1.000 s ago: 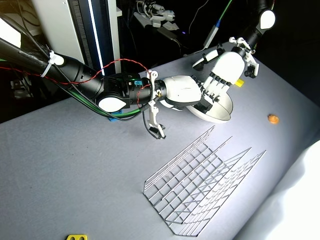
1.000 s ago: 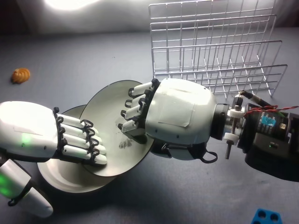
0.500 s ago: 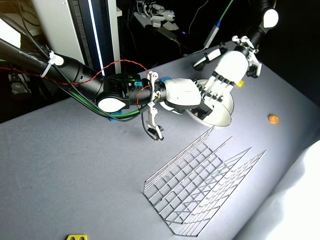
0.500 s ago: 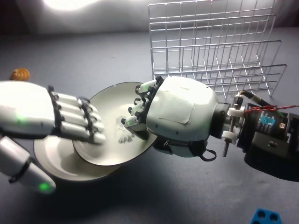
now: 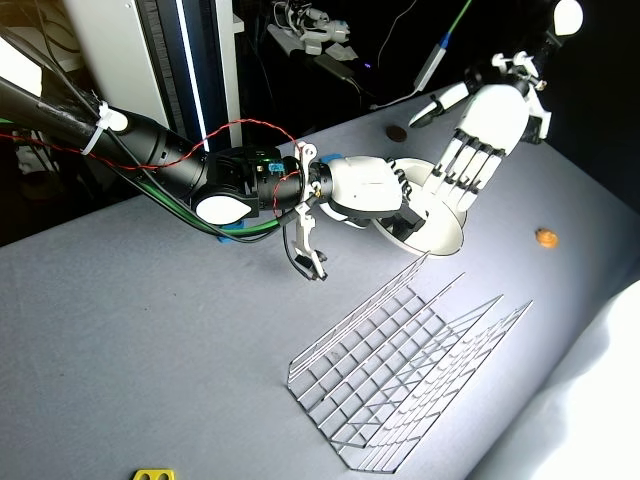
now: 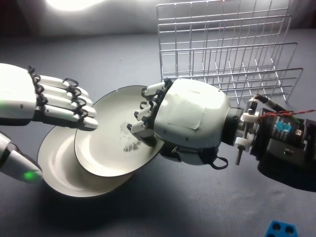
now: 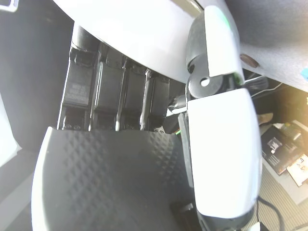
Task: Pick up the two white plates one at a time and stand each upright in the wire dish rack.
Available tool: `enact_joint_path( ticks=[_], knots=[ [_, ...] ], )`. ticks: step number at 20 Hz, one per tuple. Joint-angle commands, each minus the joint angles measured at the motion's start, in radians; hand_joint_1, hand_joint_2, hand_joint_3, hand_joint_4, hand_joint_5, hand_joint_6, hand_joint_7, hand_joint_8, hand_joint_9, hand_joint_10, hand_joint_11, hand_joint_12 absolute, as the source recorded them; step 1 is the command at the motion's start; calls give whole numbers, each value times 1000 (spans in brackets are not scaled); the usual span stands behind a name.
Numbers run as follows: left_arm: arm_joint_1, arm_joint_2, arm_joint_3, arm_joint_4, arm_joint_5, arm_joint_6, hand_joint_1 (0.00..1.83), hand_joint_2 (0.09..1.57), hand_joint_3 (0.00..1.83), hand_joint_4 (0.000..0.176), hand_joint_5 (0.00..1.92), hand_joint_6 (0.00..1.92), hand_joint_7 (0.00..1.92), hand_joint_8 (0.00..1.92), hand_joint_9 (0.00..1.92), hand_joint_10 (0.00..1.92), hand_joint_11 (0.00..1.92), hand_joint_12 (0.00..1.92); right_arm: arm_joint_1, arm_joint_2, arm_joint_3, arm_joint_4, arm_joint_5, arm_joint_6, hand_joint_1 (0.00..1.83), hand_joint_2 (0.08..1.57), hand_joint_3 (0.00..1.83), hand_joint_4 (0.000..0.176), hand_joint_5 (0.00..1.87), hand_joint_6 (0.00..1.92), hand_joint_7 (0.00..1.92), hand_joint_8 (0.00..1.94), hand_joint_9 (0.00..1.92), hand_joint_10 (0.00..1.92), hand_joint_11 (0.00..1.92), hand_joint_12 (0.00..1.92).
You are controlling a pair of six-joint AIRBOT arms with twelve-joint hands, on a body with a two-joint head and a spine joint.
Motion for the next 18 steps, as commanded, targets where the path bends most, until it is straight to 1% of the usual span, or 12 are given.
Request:
enact_joint_path(
  ticks=[1,3,4,5,8,11,12,13,14,15,17,18],
  knots=[
    [-9,13,5,-73,-52,-6,0,1078,2,0,129,3,100,4,73,2,0,178,21,1,-11,5,126,0,1186,1167,3,27,873,1202,906,1080,968,521,628,1328],
    [-9,20,7,-73,-53,-6,0,1075,0,0,141,4,112,4,88,4,0,212,32,7,-32,5,126,0,1177,1186,0,21,850,1248,865,1131,928,563,581,1386],
    [-9,25,7,-75,-52,-6,0,1076,1,0,148,6,127,9,95,6,0,216,37,11,-46,5,126,-1,1193,1161,0,22,898,1176,919,1051,963,574,623,1365],
    [-8,29,7,-77,-52,-6,0,1068,0,0,100,4,81,7,54,3,0,109,45,17,-61,6,126,-1,1189,1166,1,22,879,1200,907,1071,956,569,618,1361],
    [-6,41,9,-78,-48,-6,0,1077,2,0,123,3,109,3,87,3,0,206,73,39,-107,39,125,-2,1186,1171,1,21,868,1216,899,1080,963,554,625,1340],
    [8,49,21,-78,-41,-6,0,1076,0,0,119,0,92,2,57,4,0,110,90,56,-133,51,121,-2,1186,1175,0,16,870,1227,883,1096,958,567,633,1373],
    [14,50,28,-78,-37,-6,0,1076,0,0,136,3,110,4,76,7,0,128,94,62,-141,53,120,-2,1193,1164,0,16,893,1190,902,1069,961,570,633,1375],
    [23,51,40,-78,-33,-6,0,1074,0,0,143,2,122,3,90,5,0,173,101,70,-152,57,118,-2,1190,1168,1,14,878,1215,899,1073,956,569,624,1372],
    [29,53,48,-78,-32,-6,0,1064,0,0,160,4,144,5,117,8,0,234,108,76,-160,62,115,-3,1189,1169,1,16,872,1220,900,1073,954,568,621,1371],
    [35,54,59,-78,-31,-5,0,1062,0,0,124,2,110,4,85,4,0,161,118,81,-171,75,111,-5,1185,1175,2,16,863,1235,886,1092,946,566,613,1370],
    [40,61,60,-78,-37,1,0,1065,0,0,141,7,119,6,89,5,0,174,137,90,-190,106,98,-18,1186,1173,0,19,869,1222,894,1084,957,567,627,1362],
    [42,64,59,-78,-38,1,0,1066,0,0,145,7,122,6,86,3,0,177,148,97,-200,117,88,-18,1178,1185,3,21,844,1254,869,1126,942,567,612,1375]
  ],
)
